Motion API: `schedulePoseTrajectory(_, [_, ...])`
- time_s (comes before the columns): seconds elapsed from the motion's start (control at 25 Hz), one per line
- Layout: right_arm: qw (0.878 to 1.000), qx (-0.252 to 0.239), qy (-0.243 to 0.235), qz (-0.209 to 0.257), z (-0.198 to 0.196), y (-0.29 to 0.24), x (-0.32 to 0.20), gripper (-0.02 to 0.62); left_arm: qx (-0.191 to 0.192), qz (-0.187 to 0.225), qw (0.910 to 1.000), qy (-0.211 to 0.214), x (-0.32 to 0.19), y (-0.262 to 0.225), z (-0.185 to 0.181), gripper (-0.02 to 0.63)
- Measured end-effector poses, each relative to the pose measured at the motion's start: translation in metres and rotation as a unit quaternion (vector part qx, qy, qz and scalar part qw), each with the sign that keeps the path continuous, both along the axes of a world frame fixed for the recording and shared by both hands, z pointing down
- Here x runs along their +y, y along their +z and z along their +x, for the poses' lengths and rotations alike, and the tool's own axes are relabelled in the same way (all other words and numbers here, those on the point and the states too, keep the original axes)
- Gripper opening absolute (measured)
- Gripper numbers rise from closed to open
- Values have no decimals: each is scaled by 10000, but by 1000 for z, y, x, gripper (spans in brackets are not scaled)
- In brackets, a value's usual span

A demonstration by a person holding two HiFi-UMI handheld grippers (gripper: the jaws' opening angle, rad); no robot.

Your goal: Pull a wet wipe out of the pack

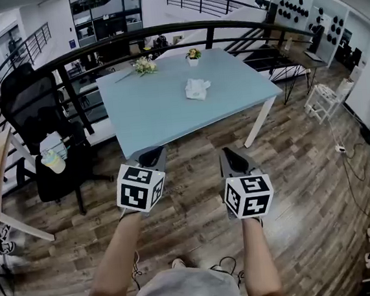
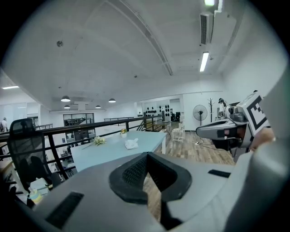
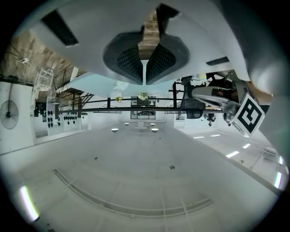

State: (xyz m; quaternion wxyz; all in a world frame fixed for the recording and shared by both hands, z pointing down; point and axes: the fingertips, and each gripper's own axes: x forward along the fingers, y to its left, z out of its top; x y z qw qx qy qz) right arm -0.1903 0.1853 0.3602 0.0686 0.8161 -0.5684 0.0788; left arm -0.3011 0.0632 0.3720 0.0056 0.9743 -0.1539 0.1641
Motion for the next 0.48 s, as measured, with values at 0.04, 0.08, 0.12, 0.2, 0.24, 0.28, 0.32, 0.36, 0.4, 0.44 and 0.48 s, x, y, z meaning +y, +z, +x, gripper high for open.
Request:
schedulePoseTrajectory(0.04, [10000, -7, 5, -1, 0, 1, -2, 5, -2, -4, 10000, 7, -1, 1, 0, -6])
schedulePoseTrajectory(0.08, [10000, -16, 17, -6, 0, 2, -2, 5, -6, -8, 10000, 14, -2, 2, 1, -6])
schedulePoseTrajectory(0.12, [10000, -26, 30, -12, 0, 3, -3, 5, -11, -10, 10000, 19, -2, 3, 1, -6])
schedulePoseTrajectory(0.2, [10000, -42, 33, -29, 0, 5, -5, 6, -13, -16, 10000, 20, -3, 5, 0, -6])
schedulePoseTrajectory(0.24, [10000, -48, 23, -45, -1, 6, -6, 8, -11, -21, 10000, 17, -4, 5, 0, -6])
schedulePoseTrajectory(0.28, [10000, -56, 11, -66, -1, 8, -7, 20, -10, -30, 10000, 13, -5, 6, 0, -6])
schedulePoseTrajectory(0.32, [9999, -63, 2, -87, -1, 9, -8, 38, -12, -43, 10000, 10, -6, 7, 0, -6])
schedulePoseTrajectory(0.36, [9999, -70, -1, -103, 0, 10, -9, 52, -18, -56, 10000, 8, -7, 9, 0, -6])
schedulePoseTrajectory(0.4, [9999, -74, 4, -112, 1, 10, -9, 55, -28, -67, 10000, 9, -8, 9, 1, -6])
schedulePoseTrajectory(0.44, [9999, -77, 11, -115, 2, 11, -9, 55, -38, -74, 10000, 13, -8, 10, 2, -6])
schedulePoseTrajectory(0.48, [9999, -82, 19, -115, 4, 11, -9, 58, -48, -80, 10000, 21, -8, 11, 3, -6])
